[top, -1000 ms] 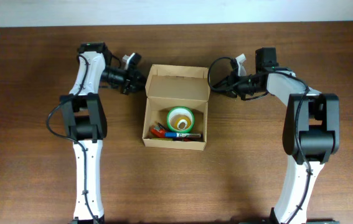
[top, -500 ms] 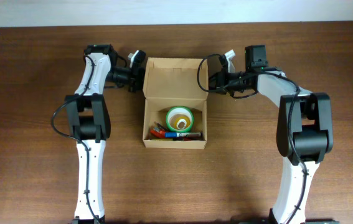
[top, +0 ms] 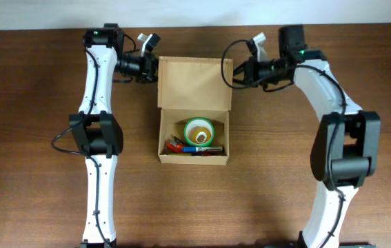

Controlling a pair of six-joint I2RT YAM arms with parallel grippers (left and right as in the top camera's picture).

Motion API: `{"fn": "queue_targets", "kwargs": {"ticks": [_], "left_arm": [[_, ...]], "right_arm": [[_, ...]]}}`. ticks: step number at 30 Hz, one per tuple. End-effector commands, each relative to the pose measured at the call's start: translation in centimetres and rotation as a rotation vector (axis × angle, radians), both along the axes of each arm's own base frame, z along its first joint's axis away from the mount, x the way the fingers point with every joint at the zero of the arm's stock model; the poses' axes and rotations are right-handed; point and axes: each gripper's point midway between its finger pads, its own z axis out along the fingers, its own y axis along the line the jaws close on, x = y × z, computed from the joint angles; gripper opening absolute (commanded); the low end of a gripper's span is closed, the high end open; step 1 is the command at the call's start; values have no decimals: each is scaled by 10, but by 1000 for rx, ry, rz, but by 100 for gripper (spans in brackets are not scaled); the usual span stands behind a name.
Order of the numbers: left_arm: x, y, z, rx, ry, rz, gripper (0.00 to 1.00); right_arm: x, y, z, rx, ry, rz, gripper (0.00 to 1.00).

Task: Pack container
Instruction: 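Push the box lid closed with both grippers from above, then press down on the closed lid with both grippers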

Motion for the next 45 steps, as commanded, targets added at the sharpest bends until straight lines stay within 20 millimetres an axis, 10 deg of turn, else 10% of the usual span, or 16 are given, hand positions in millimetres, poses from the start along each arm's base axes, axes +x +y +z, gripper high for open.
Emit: {"fn": "queue_targets", "kwargs": {"ticks": [1,10,26,40,45], "left_arm": [[-8,-13,53,55,-133,-32,1],[-25,-39,82,123,-178,-69,1],[-30,-7,113,390,-228,40,1],[-129,33,117,614,-70,-12,2],[-163,18,92,640,-24,-109,2]], "right_arm": [[2,-5,28,-52,-121,20,3],[-22,1,42,-174,-163,75,3],[-75,24,63,-424,-210,175,4],[-126,35,76,-638,-245,271,4],[-147,28,66,-728,-177,314,4]]}}
